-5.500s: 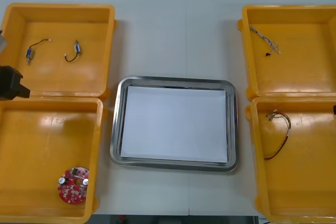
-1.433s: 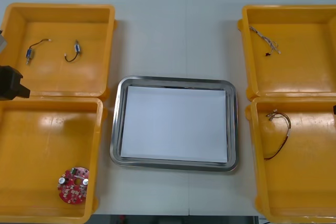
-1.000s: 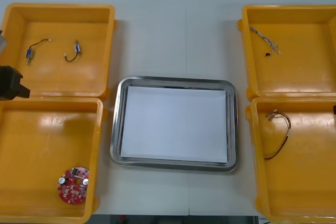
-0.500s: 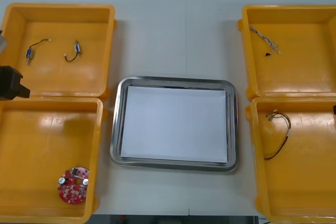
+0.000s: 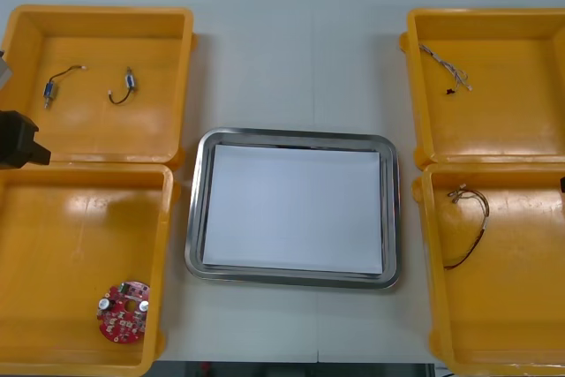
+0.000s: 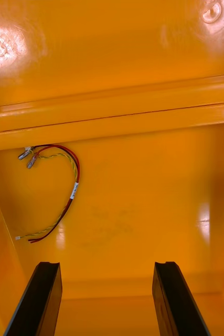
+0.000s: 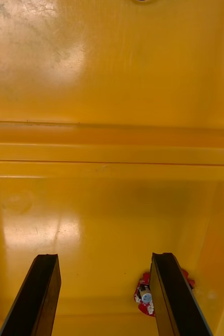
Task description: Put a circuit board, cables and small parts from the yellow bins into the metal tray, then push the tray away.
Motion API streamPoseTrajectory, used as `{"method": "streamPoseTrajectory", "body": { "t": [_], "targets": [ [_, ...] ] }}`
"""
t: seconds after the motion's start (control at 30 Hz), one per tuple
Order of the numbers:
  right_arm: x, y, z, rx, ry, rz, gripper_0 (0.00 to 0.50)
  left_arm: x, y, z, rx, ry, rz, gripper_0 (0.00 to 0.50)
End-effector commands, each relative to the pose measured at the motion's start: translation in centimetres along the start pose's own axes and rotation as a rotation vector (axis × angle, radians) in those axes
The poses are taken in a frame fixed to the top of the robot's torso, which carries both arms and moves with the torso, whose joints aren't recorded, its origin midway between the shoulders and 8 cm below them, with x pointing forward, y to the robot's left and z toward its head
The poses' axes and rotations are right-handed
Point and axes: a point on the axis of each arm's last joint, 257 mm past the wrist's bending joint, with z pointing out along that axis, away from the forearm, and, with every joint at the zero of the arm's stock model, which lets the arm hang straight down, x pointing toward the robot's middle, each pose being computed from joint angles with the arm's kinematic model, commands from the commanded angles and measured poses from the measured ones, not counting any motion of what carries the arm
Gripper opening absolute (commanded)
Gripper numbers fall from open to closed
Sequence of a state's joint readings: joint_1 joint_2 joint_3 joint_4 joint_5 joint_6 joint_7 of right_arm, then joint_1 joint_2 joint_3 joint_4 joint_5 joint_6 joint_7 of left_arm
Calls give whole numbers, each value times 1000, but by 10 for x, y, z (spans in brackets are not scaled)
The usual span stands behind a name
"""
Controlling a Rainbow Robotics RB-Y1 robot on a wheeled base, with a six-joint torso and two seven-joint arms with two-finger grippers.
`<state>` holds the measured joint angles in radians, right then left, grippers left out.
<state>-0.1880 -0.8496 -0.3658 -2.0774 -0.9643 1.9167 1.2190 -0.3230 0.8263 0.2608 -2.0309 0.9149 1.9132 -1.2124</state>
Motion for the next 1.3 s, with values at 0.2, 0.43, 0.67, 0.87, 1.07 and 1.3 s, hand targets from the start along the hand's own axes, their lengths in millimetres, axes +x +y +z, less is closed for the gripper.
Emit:
{"method": "streamPoseTrajectory", "body": {
  "t": [0.2, 0.43, 0.67, 0.87, 1.07, 1.3],
  "targets": [
    [0, -4, -8, 28, -8, -51, 500, -3, 19, -15, -56, -25, 90, 500],
    [0, -4, -8, 28, -8, -51, 500, -3, 19, -15, -56, -25, 90, 500],
    [0, -4, -8, 28, -8, -51, 500, 7, 18, -3, -34, 10, 64, 500],
    [5, -4, -4, 20, 6, -44, 500, 7, 18, -6, -30, 10, 61, 500],
    [5, -1, -6, 11, 0, -47, 500, 10, 15, -8, -27, 12, 79, 500],
    [6, 0, -7, 6, 1, -42, 500, 30, 16, -8, -46, 34, 119, 500]
  ]
}}
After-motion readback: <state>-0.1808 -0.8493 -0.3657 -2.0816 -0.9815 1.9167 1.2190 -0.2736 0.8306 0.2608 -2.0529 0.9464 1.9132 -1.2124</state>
